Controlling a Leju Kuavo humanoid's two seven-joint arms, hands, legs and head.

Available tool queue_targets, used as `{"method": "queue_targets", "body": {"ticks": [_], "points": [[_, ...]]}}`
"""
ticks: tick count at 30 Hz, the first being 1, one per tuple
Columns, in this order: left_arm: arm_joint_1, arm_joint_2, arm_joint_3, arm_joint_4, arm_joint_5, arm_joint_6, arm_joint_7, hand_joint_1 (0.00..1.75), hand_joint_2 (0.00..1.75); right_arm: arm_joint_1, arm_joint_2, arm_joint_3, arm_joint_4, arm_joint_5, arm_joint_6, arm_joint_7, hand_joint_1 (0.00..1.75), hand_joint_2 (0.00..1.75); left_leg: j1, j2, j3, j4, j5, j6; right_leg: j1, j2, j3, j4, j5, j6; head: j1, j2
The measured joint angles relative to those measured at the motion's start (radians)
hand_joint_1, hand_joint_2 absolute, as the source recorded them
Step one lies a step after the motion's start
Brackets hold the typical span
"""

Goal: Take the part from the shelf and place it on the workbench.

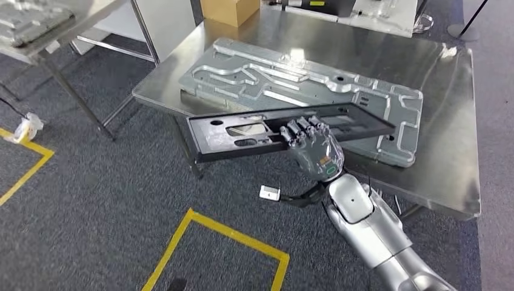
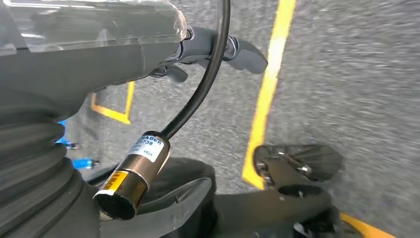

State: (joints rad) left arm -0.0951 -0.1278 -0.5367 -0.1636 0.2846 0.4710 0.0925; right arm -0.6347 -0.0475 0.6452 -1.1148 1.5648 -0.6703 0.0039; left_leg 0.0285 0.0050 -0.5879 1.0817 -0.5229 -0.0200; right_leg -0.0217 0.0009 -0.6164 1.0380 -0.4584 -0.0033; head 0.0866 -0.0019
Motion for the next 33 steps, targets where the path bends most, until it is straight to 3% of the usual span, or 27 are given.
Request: {"method": "queue_targets", "body": {"ticks": [3,4,5,7,9,13,15,18,19,20,22,23,25,27,29,31,33], "points": [[0.002,0.0,0.0,0.0,0.001,0.002,-0.002,0.0,1.75,0.002,0.001,0.001,-0.001,0.0,0.001,-0.002,1.75,1.75,-0.002,0.0,-0.112,0.19,-0.061,0.002,0.009,0.001,0.018,-0.001,-0.015,-0.017,-0.004,0.0],[0.002,0.0,0.0,0.0,0.001,0.003,-0.003,0.0,1.75,0.005,0.001,0.001,-0.001,0.0,0.001,-0.004,1.75,1.75,-0.003,0.0,-0.141,0.225,-0.058,0.005,0.013,0.003,0.025,-0.001,-0.021,-0.02,-0.005,0.0],[0.002,0.0,0.0,0.0,0.002,0.003,-0.004,0.0,1.75,0.007,0.001,0.001,-0.001,0.0,0.001,-0.005,1.75,1.75,-0.005,-0.001,-0.151,0.222,-0.035,0.01,0.018,0.005,0.033,0.0,-0.027,-0.021,-0.005,0.0],[0.003,0.0,0.0,0.0,0.003,0.003,-0.004,0.0,1.75,0.009,0.002,0.002,-0.001,0.0,0.001,-0.006,1.75,1.75,-0.015,-0.002,-0.119,0.113,0.052,0.029,0.023,0.009,0.053,0.0,-0.043,-0.021,-0.004,0.0],[0.006,0.003,0.0,0.001,0.003,0.003,-0.003,0.0,1.75,0.008,0.003,0.002,0.0,0.0,0.001,-0.007,1.75,1.75,-0.026,-0.005,-0.073,0.005,0.1,0.049,0.026,0.013,0.065,-0.001,-0.055,-0.016,-0.004,0.0],[0.009,0.006,0.0,0.002,0.008,0.004,-0.003,0.0,1.75,0.01,0.003,0.005,0.0,0.0,0.001,-0.008,1.75,1.75,-0.031,-0.006,-0.038,-0.055,0.091,0.058,0.021,0.012,0.071,-0.001,-0.056,0.006,-0.007,0.0],[0.007,0.005,0.0,0.002,0.01,0.004,-0.003,0.0,1.75,0.007,0.003,0.006,-0.001,0.0,0.001,-0.008,1.75,1.75,-0.024,-0.008,-0.013,-0.075,0.089,0.061,0.02,0.01,0.057,0.039,-0.073,0.014,-0.005,0.0],[0.005,0.004,0.0,0.002,0.01,0.004,-0.004,0.0,1.75,0.004,0.003,0.007,-0.001,0.0,0.001,-0.007,1.75,1.75,-0.022,-0.008,0.008,-0.084,0.078,0.066,0.013,0.007,-0.045,0.199,-0.129,0.03,-0.002,0.0],[0.007,0.004,0.0,0.002,0.011,0.004,-0.003,0.0,1.75,0.007,0.003,0.008,0.0,0.0,0.001,-0.008,1.75,1.75,-0.022,-0.008,0.015,-0.083,0.073,0.066,0.009,0.006,-0.077,0.235,-0.132,0.035,-0.002,0.0],[0.009,0.004,0.0,0.002,0.012,0.004,-0.003,0.0,1.75,0.01,0.002,0.008,0.001,0.0,0.001,-0.008,1.75,1.75,-0.021,-0.008,0.023,-0.083,0.066,0.065,0.006,0.005,-0.093,0.239,-0.115,0.038,-0.002,0.0],[0.012,0.003,0.0,0.002,0.013,0.004,-0.003,0.0,1.75,0.011,0.001,0.009,0.003,0.0,0.002,-0.01,1.75,1.75,-0.019,-0.009,0.044,-0.081,0.049,0.06,0.001,0.003,-0.074,0.14,-0.024,0.041,-0.002,0.0],[0.013,0.003,0.0,0.002,0.013,0.004,-0.003,0.0,1.75,0.01,0.001,0.009,0.004,0.0,0.002,-0.01,1.75,1.75,-0.018,-0.01,0.053,-0.081,0.041,0.056,0.001,0.001,-0.055,0.08,0.016,0.04,-0.002,0.0],[0.011,0.003,0.0,0.002,0.013,0.004,-0.004,0.0,1.75,0.005,0.002,0.01,0.005,0.0,0.003,-0.01,1.75,1.75,-0.017,-0.009,0.061,-0.081,0.029,0.043,0.009,-0.004,-0.032,-0.001,0.042,0.031,-0.003,0.0],[0.01,0.004,0.0,0.002,0.014,0.005,-0.005,0.0,1.75,0.002,0.003,0.01,0.007,0.0,0.005,-0.01,1.75,1.75,-0.017,-0.008,0.066,-0.076,0.024,0.03,0.017,-0.005,-0.027,-0.012,0.029,0.012,-0.005,0.0],[0.01,0.004,0.0,0.002,0.014,0.005,-0.006,0.0,1.75,0.001,0.004,0.011,0.007,0.0,0.006,-0.01,1.75,1.75,-0.015,-0.007,0.069,-0.058,0.013,0.021,0.015,-0.003,-0.009,-0.017,0.027,-0.006,-0.006,0.0],[0.008,0.004,0.0,0.002,0.014,0.005,-0.007,0.0,1.75,-0.005,0.006,0.011,0.006,0.0,0.006,-0.01,1.75,1.75,-0.013,-0.006,0.035,0.014,-0.02,0.016,0.012,-0.002,0.012,-0.024,0.02,-0.02,-0.009,0.0],[0.007,0.004,0.0,0.002,0.014,0.005,-0.008,0.0,1.75,-0.009,0.008,0.011,0.007,0.0,0.006,-0.01,1.75,1.75,-0.012,-0.006,-0.042,0.141,-0.066,0.011,0.014,-0.001,0.025,-0.024,0.009,-0.027,-0.012,0.0]]}}
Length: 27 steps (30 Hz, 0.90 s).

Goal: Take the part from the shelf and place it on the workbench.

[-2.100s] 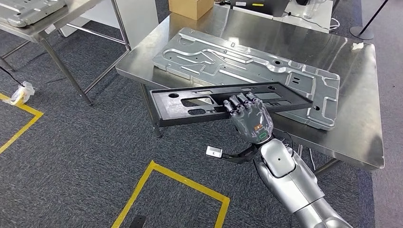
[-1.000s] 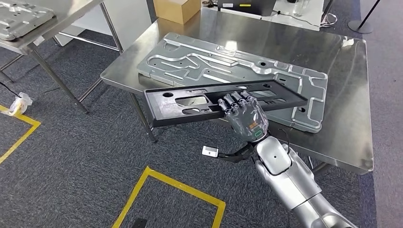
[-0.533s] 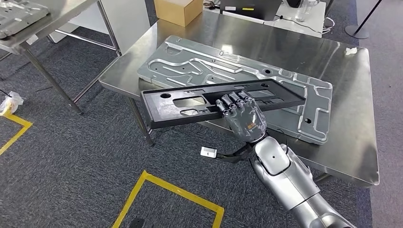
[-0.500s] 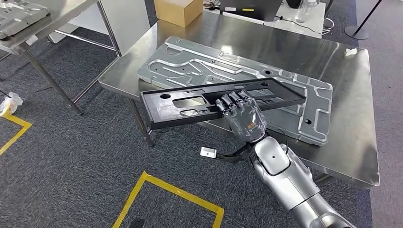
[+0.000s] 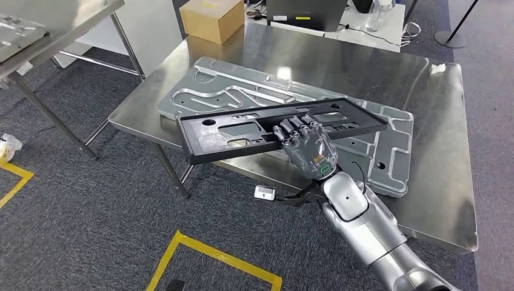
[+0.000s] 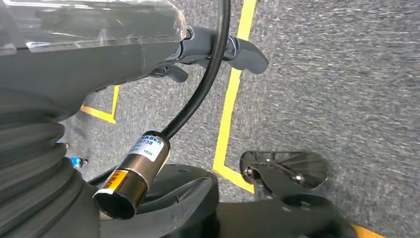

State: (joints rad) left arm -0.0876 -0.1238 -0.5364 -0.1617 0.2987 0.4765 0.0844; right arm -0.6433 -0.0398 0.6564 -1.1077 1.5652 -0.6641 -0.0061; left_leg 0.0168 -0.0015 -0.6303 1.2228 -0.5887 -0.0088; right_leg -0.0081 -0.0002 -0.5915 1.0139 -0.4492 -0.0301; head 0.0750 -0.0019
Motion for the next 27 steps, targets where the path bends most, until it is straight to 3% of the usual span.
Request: {"method": "queue_targets", "body": {"ticks": [2,3,5,7,11,13,16,17,18,19,21,22,25,27], "points": [[0.004,0.0,0.0,0.0,0.001,0.0,-0.001,0.0,1.75,0.001,0.0,0.002,0.003,0.0,0.0,0.0,1.75,1.75,0.001,0.0,-0.065,0.071,-0.005,-0.004,0.002,0.003,0.014,0.002,-0.014,0.0,0.0,0.0],[0.006,0.001,0.0,0.0,0.001,0.0,-0.001,0.0,1.75,0.001,0.0,0.004,0.004,0.0,0.0,0.0,1.75,1.75,0.001,0.0,-0.073,0.054,0.023,-0.004,0.002,0.005,0.023,0.003,-0.022,0.002,0.0,0.0],[0.008,0.002,0.0,0.0,0.002,0.0,-0.001,0.0,1.75,0.001,0.001,0.005,0.005,0.0,0.0,0.001,1.75,1.75,0.001,0.001,-0.048,-0.064,0.118,-0.001,0.001,0.006,0.044,0.006,-0.042,0.008,0.0,0.0],[0.008,0.003,0.0,0.0,0.002,0.0,-0.001,0.0,1.75,0.0,0.001,0.005,0.006,0.0,0.001,0.002,1.75,1.75,-0.003,0.001,-0.021,-0.163,0.167,0.007,0.002,0.007,0.057,0.01,-0.058,0.019,-0.001,0.0],[0.011,0.002,0.0,0.0,0.002,0.0,-0.001,0.0,1.75,0.0,0.0,0.006,0.008,0.0,0.001,0.003,1.75,1.75,-0.005,-0.001,-0.005,-0.188,0.167,0.033,0.005,0.007,0.064,0.022,-0.071,0.041,0.0,0.0],[0.009,0.002,0.0,0.0,0.002,0.0,-0.001,0.0,1.75,-0.004,0.0,0.006,0.008,0.0,0.001,0.005,1.75,1.75,-0.003,-0.002,0.009,-0.194,0.163,0.043,0.002,0.006,0.036,0.08,-0.087,0.051,-0.001,0.0],[0.006,0.003,0.0,0.0,0.002,0.0,-0.001,0.0,1.75,-0.006,0.0,0.008,0.01,0.0,0.001,0.011,1.75,1.75,-0.005,-0.002,0.021,-0.196,0.15,0.053,0.0,0.005,-0.074,0.244,-0.14,0.06,0.0,0.0],[0.007,0.003,0.0,0.0,0.002,0.0,-0.001,0.0,1.75,-0.005,0.0,0.01,0.013,0.0,0.001,0.015,1.75,1.75,-0.005,-0.003,0.027,-0.196,0.144,0.054,0.0,0.005,-0.103,0.272,-0.144,0.06,0.0,0.0],[0.009,0.003,0.0,0.0,0.003,0.0,-0.001,0.0,1.75,-0.003,-0.001,0.012,0.016,0.0,0.001,0.02,1.75,1.75,-0.007,-0.004,0.034,-0.196,0.138,0.054,0.001,0.005,-0.117,0.27,-0.131,0.059,0.0,0.0],[0.011,0.003,0.0,0.0,0.003,0.0,-0.001,0.0,1.75,-0.002,-0.002,0.014,0.019,0.0,0.0,0.026,1.75,1.75,-0.008,-0.005,0.044,-0.196,0.131,0.054,0.002,0.005,-0.115,0.236,-0.097,0.055,0.0,0.0],[0.012,0.002,0.0,0.0,0.003,-0.001,-0.002,0.0,1.75,-0.004,-0.004,0.016,0.022,0.0,-0.001,0.036,1.75,1.75,-0.01,-0.006,0.063,-0.197,0.118,0.052,0.008,0.004,-0.082,0.118,-0.009,0.04,-0.001,0.0],[0.011,0.002,0.0,0.0,0.003,-0.002,-0.002,0.0,1.75,-0.007,-0.004,0.016,0.022,0.0,-0.002,0.04,1.75,1.75,-0.01,-0.006,0.07,-0.199,0.113,0.049,0.013,0.003,-0.067,0.067,0.009,0.031,-0.001,0.0],[0.008,0.001,0.0,0.0,0.004,-0.002,-0.005,0.0,1.75,-0.014,-0.004,0.022,0.024,0.0,-0.002,0.04,1.75,1.75,-0.012,-0.005,0.082,-0.199,0.107,0.033,0.023,0.003,-0.046,0.013,0.01,0.011,-0.001,0.0],[0.007,0.001,0.0,0.0,0.006,-0.002,-0.005,0.0,1.75,-0.016,-0.005,0.025,0.025,0.0,-0.002,0.038,1.75,1.75,-0.013,-0.004,0.086,-0.18,0.098,0.025,0.016,0.004,-0.023,-0.002,0.021,0.002,-0.002,0.0]]}}
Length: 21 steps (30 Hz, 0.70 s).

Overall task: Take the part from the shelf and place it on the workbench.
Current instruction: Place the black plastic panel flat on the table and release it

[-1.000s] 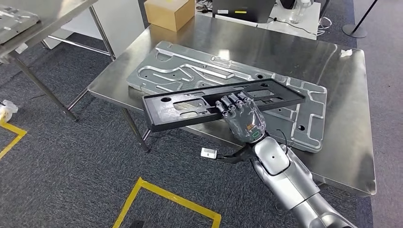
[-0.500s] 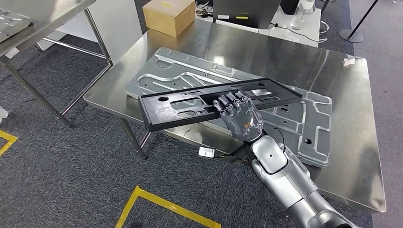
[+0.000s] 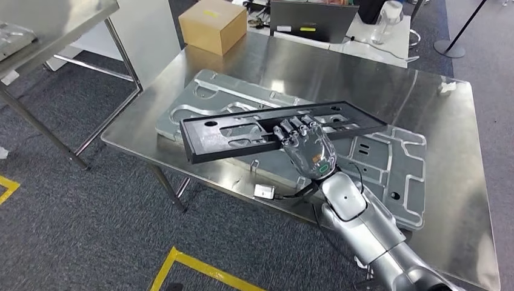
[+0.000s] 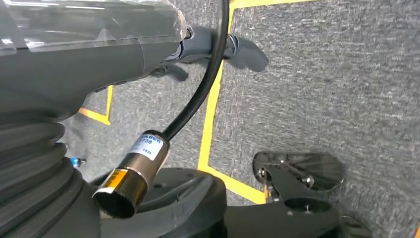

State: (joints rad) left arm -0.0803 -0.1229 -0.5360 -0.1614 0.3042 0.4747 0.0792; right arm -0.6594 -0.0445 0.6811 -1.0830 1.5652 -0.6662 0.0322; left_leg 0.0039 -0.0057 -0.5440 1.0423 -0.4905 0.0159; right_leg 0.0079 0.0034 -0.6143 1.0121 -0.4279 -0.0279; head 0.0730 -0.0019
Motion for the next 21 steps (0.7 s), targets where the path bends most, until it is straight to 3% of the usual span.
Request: {"method": "queue_targets", "body": {"ticks": [2,4,6,7,9,10,12,15,17,20,21], "points": [[-0.003,0.0,0.0,0.0,0.0,0.001,0.0,0.0,1.75,-0.006,0.0,0.003,0.0,0.0,0.0,-0.001,1.75,1.75,0.003,0.0,-0.033,0.069,-0.034,-0.009,-0.007,-0.001,0.021,-0.007,-0.003,-0.007,-0.003,0.0],[-0.004,0.001,0.0,0.0,0.0,0.002,0.0,0.0,1.75,-0.009,0.0,0.006,0.002,0.0,0.0,-0.002,1.75,1.75,0.006,0.0,-0.107,0.186,-0.08,-0.018,-0.008,-0.002,0.03,-0.008,-0.012,-0.011,-0.006,0.0],[0.0,0.002,0.0,0.0,0.001,0.002,0.0,0.0,1.75,-0.005,0.0,0.009,0.004,0.0,0.0,-0.003,1.75,1.75,0.009,0.0,-0.163,0.245,-0.084,-0.025,-0.01,0.0,0.041,-0.007,-0.025,-0.008,-0.006,0.0],[0.001,0.002,0.0,0.0,0.001,0.002,0.001,0.0,1.75,-0.003,0.001,0.011,0.006,0.0,0.0,-0.003,1.75,1.75,0.011,0.001,-0.169,0.225,-0.057,-0.028,-0.012,0.001,0.049,-0.005,-0.032,-0.005,-0.006,0.0],[0.002,0.004,0.0,0.0,0.001,0.002,0.001,0.0,1.75,-0.002,0.001,0.012,0.006,0.0,0.0,-0.003,1.75,1.75,0.013,0.001,-0.137,0.106,0.035,-0.031,-0.016,0.002,0.067,-0.001,-0.05,0.005,-0.006,0.0],[0.002,0.004,0.0,0.0,0.001,0.002,0.0,0.0,1.75,-0.003,0.002,0.013,0.007,0.0,0.0,-0.003,1.75,1.75,0.012,0.002,-0.119,0.047,0.059,-0.028,-0.016,0.003,0.072,0.003,-0.059,0.012,-0.006,0.0],[0.0,0.004,0.0,0.0,0.001,0.002,0.0,0.0,1.75,-0.005,0.004,0.015,0.008,0.0,0.0,-0.003,1.75,1.75,0.01,0.002,-0.101,-0.007,0.073,-0.014,-0.013,0.004,0.075,0.009,-0.073,0.025,-0.006,0.0],[0.002,0.004,0.0,0.0,0.001,0.002,0.001,0.0,1.75,-0.006,0.005,0.019,0.009,0.0,0.0,-0.004,1.75,1.75,0.009,0.0,-0.09,-0.01,0.069,0.009,-0.012,0.003,0.078,0.022,-0.082,0.04,-0.006,0.0],[0.001,0.004,0.0,0.0,0.001,0.002,0.0,0.0,1.75,-0.009,0.005,0.021,0.009,0.0,-0.001,-0.002,1.75,1.75,0.01,0.0,-0.076,-0.012,0.063,0.02,-0.015,0.002,0.043,0.093,-0.103,0.048,-0.006,0.0],[-0.001,0.005,0.0,0.0,0.001,0.002,0.0,0.0,1.75,-0.01,0.005,0.025,0.013,0.0,-0.001,0.0,1.75,1.75,0.007,-0.001,-0.06,-0.013,0.047,0.029,-0.015,0.001,-0.08,0.277,-0.167,0.054,-0.005,0.0],[0.0,0.005,0.0,0.0,0.001,0.003,0.0,0.0,1.75,-0.01,0.005,0.026,0.016,0.0,-0.001,0.001,1.75,1.75,0.005,-0.001,-0.054,-0.013,0.041,0.03,-0.015,0.001,-0.108,0.301,-0.171,0.053,-0.006,0.0]]}}
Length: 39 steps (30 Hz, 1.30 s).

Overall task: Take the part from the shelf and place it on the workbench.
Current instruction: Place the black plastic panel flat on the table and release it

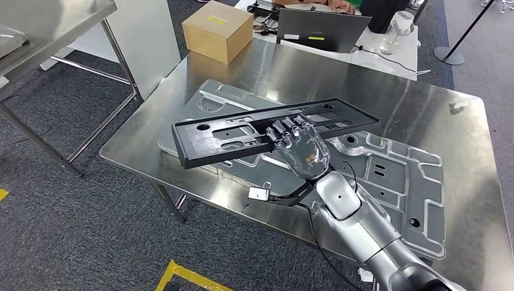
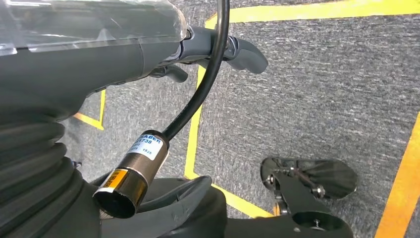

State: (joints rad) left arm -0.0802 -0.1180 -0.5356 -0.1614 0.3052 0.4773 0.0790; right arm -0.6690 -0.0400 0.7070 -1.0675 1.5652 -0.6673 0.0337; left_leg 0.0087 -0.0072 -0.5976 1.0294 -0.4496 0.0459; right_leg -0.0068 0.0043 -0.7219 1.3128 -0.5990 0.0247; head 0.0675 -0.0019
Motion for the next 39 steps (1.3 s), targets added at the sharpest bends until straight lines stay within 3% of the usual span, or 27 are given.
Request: {"method": "queue_targets", "body": {"ticks": [1,2,4,5,7,10,11,13,15,16,17,19,21,25,27,30,31,32,34,36,38,39], "points": [[0.001,0.0,0.0,0.0,0.0,0.001,0.0,0.0,1.75,0.0,0.0,0.001,0.002,0.0,0.0,0.003,1.75,1.75,-0.003,-0.001,0.009,0.0,-0.007,0.001,0.002,0.0,-0.01,-0.013,0.019,-0.005,0.0,0.0],[0.001,0.001,0.0,0.0,0.0,0.001,0.0,0.0,1.75,0.0,-0.001,0.001,0.003,0.0,-0.001,0.008,1.75,1.75,-0.006,-0.002,0.02,0.0,-0.014,0.002,0.006,0.0,-0.003,-0.061,0.06,-0.014,0.0,0.0],[0.001,0.0,0.0,0.0,0.0,0.003,0.0,0.0,1.75,-0.002,-0.001,-0.001,0.004,0.0,-0.002,0.018,1.75,1.75,-0.011,-0.002,0.04,-0.003,-0.03,0.001,0.019,-0.001,0.035,-0.194,0.156,-0.042,-0.002,0.0],[0.0,-0.001,0.0,0.0,0.0,0.004,0.0,0.0,1.75,-0.004,-0.001,-0.003,0.005,0.0,-0.002,0.022,1.75,1.75,-0.012,-0.002,0.047,-0.005,-0.036,-0.002,0.025,-0.001,0.051,-0.245,0.181,-0.055,-0.004,0.0],[-0.002,-0.002,0.0,0.0,0.001,0.006,0.0,0.0,1.75,-0.008,-0.002,-0.008,0.005,0.0,-0.003,0.028,1.75,1.75,-0.012,-0.001,0.057,-0.007,-0.038,-0.012,0.034,-0.002,0.067,-0.284,0.183,-0.07,-0.007,0.0],[-0.003,-0.001,0.0,0.0,0.006,0.008,0.001,0.0,1.75,-0.012,-0.004,-0.014,0.004,0.0,-0.003,0.038,1.75,1.75,-0.012,0.001,0.062,0.015,-0.047,-0.026,0.025,-0.001,0.104,-0.312,0.186,-0.078,-0.007,0.0],[-0.004,-0.001,0.0,0.0,0.007,0.008,0.001,0.0,1.75,-0.015,-0.005,-0.016,0.004,0.0,-0.004,0.043,1.75,1.75,-0.011,0.001,0.048,0.047,-0.064,-0.03,0.02,-0.001,0.117,-0.318,0.185,-0.079,-0.008,0.0],[-0.006,0.0,0.0,0.0,0.009,0.008,0.0,0.0,1.75,-0.019,-0.006,-0.019,0.004,0.0,-0.003,0.057,1.75,1.75,-0.005,0.001,-0.017,0.158,-0.112,-0.04,0.016,-0.003,0.132,-0.32,0.175,-0.08,-0.01,0.0],[-0.004,0.002,0.0,0.0,0.01,0.008,0.0,0.0,1.75,-0.018,-0.006,-0.021,0.004,0.0,-0.002,0.069,1.75,1.75,0.003,0.002,-0.089,0.25,-0.135,-0.053,0.013,-0.001,0.144,-0.318,0.16,-0.075,-0.01,0.0],[-0.002,0.003,0.0,0.0,0.01,0.008,0.0,0.0,1.75,-0.017,-0.006,-0.021,0.004,0.0,-0.002,0.072,1.75,1.75,0.006,0.002,-0.104,0.25,-0.118,-0.058,0.01,0.0,0.152,-0.315,0.152,-0.071,-0.01,0.0],[0.0,0.004,0.0,0.0,0.01,0.008,0.0,0.0,1.75,-0.017,-0.007,-0.022,0.004,0.0,-0.001,0.074,1.75,1.75,0.009,0.002,-0.101,0.213,-0.08,-0.063,0.006,0.001,0.161,-0.312,0.142,-0.065,-0.01,0.0],[0.001,0.005,0.0,0.0,0.01,0.008,-0.001,0.0,1.75,-0.017,-0.007,-0.022,0.004,0.0,-0.001,0.077,1.75,1.75,0.014,0.003,-0.067,0.087,0.008,-0.071,0.001,0.002,0.178,-0.302,0.12,-0.052,-0.01,0.0],[0.0,0.005,0.0,0.0,0.01,0.007,-0.001,0.0,1.75,-0.017,-0.007,-0.023,0.004,0.0,-0.001,0.079,1.75,1.75,0.011,0.004,-0.046,0.011,0.036,-0.062,0.001,0.003,0.18,-0.293,0.103,-0.038,-0.01,0.0],[0.001,0.006,0.0,0.0,0.011,0.008,-0.001,0.0,1.75,-0.017,-0.007,-0.025,0.002,0.0,-0.001,0.082,1.75,1.75,0.01,0.003,-0.032,-0.003,0.026,-0.029,0.002,0.002,0.176,-0.272,0.089,-0.017,-0.009,0.0],[0.0,0.006,0.0,0.0,0.011,0.008,-0.001,0.0,1.75,-0.02,-0.007,-0.027,0.001,0.0,-0.001,0.085,1.75,1.75,0.013,0.003,-0.016,-0.008,0.02,-0.019,-0.001,0.001,0.131,-0.187,0.064,-0.008,-0.008,0.0],[-0.001,0.007,0.0,0.0,0.01,0.008,-0.01,0.0,1.75,-0.014,-0.007,-0.029,0.001,0.0,-0.001,0.086,1.75,1.75,0.013,0.002,0.003,-0.009,0.004,-0.014,-0.004,0.0,0.016,-0.021,0.008,-0.001,-0.008,0.0],[0.0,0.008,0.0,0.0,0.01,0.008,-0.019,0.0,1.75,-0.011,-0.008,-0.029,0.001,0.0,-0.002,0.085,1.75,1.75,0.013,0.001,0.011,-0.009,-0.002,-0.014,-0.005,0.0,-0.004,-0.013,0.016,-0.001,-0.008,0.0],[0.001,0.008,0.0,0.0,0.009,0.008,-0.029,0.0,1.75,-0.009,-0.008,-0.03,0.001,0.0,-0.002,0.085,1.75,1.75,0.013,0.0,0.02,-0.009,-0.009,-0.015,-0.006,0.0,-0.006,-0.041,0.046,-0.002,-0.008,0.0],[0.001,0.008,0.0,0.0,0.006,0.008,-0.048,0.0,1.75,-0.008,-0.011,-0.034,0.001,0.0,-0.002,0.085,1.75,1.75,0.013,-0.003,0.042,-0.01,-0.025,-0.019,-0.005,0.0,0.027,-0.164,0.144,-0.01,-0.008,0.0],[-0.002,0.008,0.0,0.0,0.003,0.008,-0.058,0.0,1.75,-0.008,-0.013,-0.039,0.001,0.0,-0.002,0.085,0.87,1.75,0.012,-0.004,0.054,-0.012,-0.037,-0.029,0.003,0.0,0.054,-0.256,0.189,-0.021,-0.008,0.0],[-0.005,0.008,0.0,0.0,-0.004,0.008,-0.063,0.0,1.75,-0.007,-0.014,-0.041,-0.001,0.0,-0.002,0.081,0.0,1.75,0.01,-0.004,0.059,-0.012,-0.045,-0.04,0.008,0.0,0.062,-0.28,0.187,-0.028,-0.009,0.0],[-0.005,0.009,0.0,0.0,-0.008,0.008,-0.065,0.0,1.75,-0.006,-0.015,-0.042,-0.002,0.0,-0.002,0.079,0.0,1.75,0.01,-0.003,0.062,-0.013,-0.048,-0.041,0.008,0.001,0.067,-0.284,0.195,-0.029,-0.008,0.0]]}}
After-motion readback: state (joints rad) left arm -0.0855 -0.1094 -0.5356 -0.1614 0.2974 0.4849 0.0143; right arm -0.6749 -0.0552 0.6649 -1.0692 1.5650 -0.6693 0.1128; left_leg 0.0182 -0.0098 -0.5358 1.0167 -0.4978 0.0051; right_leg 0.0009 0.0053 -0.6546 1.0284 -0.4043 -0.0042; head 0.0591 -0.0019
